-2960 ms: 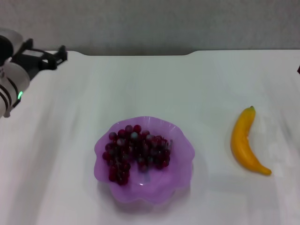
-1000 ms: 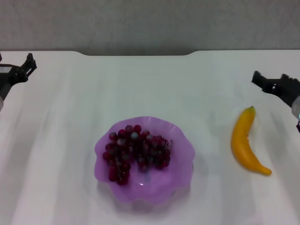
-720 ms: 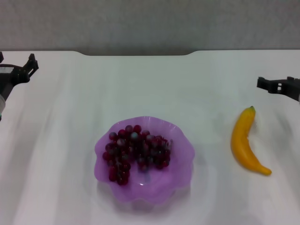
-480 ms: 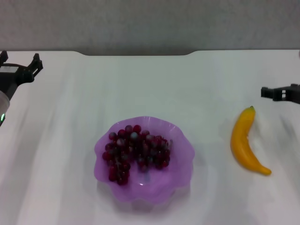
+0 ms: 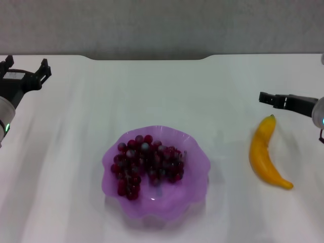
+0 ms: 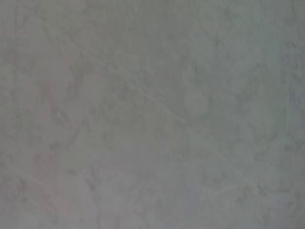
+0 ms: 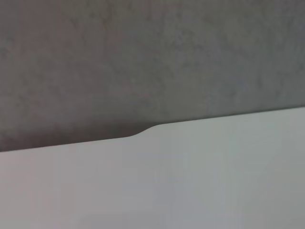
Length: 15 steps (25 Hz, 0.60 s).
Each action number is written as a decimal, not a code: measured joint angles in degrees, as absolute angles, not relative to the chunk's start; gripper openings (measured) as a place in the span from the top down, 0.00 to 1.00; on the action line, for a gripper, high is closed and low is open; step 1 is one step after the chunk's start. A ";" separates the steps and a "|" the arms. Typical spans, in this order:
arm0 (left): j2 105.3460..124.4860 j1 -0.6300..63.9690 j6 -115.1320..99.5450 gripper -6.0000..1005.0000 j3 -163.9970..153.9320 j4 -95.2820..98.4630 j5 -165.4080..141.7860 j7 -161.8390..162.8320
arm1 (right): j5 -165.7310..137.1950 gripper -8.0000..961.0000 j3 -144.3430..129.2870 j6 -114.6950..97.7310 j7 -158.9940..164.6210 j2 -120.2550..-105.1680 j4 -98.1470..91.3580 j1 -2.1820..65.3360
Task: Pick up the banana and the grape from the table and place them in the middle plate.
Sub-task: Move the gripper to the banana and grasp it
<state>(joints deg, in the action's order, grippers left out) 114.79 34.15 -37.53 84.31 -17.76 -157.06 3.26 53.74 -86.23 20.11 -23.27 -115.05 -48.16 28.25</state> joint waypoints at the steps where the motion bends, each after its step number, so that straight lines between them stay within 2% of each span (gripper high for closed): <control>1: 114.82 34.18 -37.53 0.11 84.29 -17.78 -157.06 3.14 | 56.24 0.10 -86.55 19.66 -24.82 -115.06 -47.66 27.96; 15: 115.36 35.04 -37.44 0.11 84.20 -17.93 -157.06 2.83 | 67.82 0.10 -92.29 15.49 -29.06 -115.24 -40.15 28.81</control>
<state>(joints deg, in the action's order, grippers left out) 115.36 35.04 -37.44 84.20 -17.93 -157.06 2.83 67.82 -92.29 15.49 -29.06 -115.24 -40.15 28.81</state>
